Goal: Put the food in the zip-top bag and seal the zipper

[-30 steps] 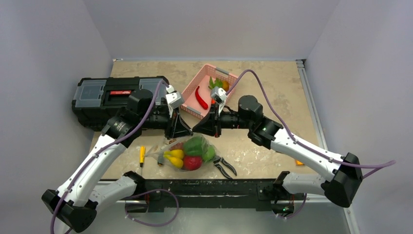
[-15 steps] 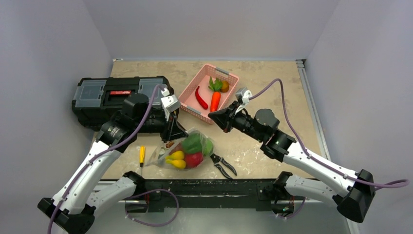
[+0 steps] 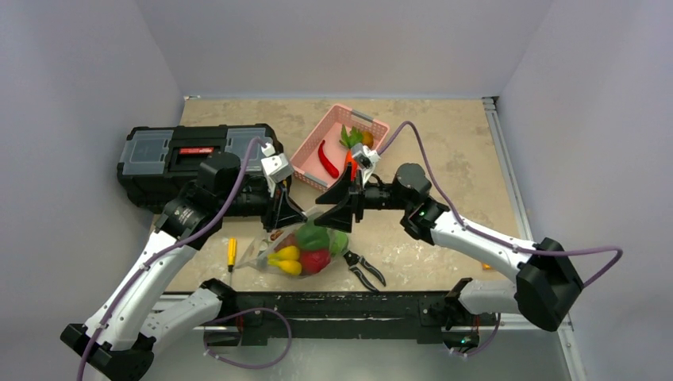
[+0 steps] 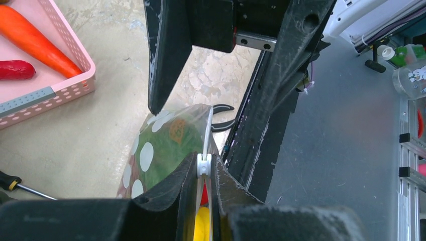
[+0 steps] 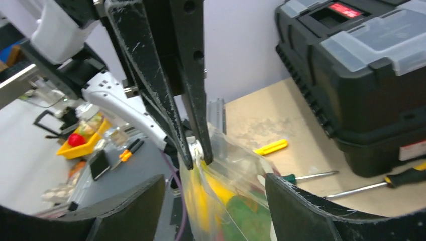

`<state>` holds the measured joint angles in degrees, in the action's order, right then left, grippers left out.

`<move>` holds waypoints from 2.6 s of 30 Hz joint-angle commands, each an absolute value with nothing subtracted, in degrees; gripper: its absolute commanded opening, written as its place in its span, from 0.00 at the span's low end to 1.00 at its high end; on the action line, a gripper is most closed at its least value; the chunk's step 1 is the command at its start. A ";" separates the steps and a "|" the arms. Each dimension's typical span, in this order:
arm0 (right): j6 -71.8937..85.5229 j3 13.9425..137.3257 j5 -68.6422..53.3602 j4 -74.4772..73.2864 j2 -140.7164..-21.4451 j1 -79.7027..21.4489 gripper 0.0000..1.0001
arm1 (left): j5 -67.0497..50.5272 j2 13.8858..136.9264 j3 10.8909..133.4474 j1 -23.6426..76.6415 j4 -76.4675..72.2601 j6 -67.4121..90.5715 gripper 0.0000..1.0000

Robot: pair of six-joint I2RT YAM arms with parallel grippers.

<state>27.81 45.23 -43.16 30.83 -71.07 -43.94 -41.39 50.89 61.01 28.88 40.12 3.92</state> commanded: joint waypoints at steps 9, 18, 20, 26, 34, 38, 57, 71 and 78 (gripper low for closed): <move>48.54 39.11 -40.25 66.28 -75.69 -44.87 0.40 | -44.61 49.48 59.49 28.70 31.89 7.56 0.00; 47.15 36.13 -29.94 67.19 -75.75 -49.57 0.23 | -44.16 48.89 58.76 28.70 31.31 8.08 0.00; 46.86 35.25 -27.63 68.74 -75.76 -50.23 0.17 | -44.21 48.90 58.71 28.65 31.35 8.09 0.00; 46.28 34.61 -25.48 69.66 -76.27 -51.06 0.12 | -44.21 48.72 58.63 28.66 31.36 8.09 0.00; 45.67 34.17 -26.78 72.06 -78.37 -51.45 0.15 | -44.11 48.52 58.45 28.67 31.37 8.08 0.00; 45.11 33.76 -27.29 72.99 -79.45 -51.68 0.17 | -44.02 48.56 58.49 28.64 31.33 7.91 0.00; 26.96 28.53 9.91 59.54 -69.12 -57.08 0.00 | -41.62 51.58 60.67 28.65 38.11 7.73 0.00; 18.20 30.77 3.86 44.38 -61.31 -56.34 0.00 | -38.98 47.92 61.68 28.55 47.88 0.90 0.00; 10.99 44.10 -2.47 18.64 -60.16 -55.74 0.09 | -40.32 51.08 66.79 28.55 46.87 -1.93 0.00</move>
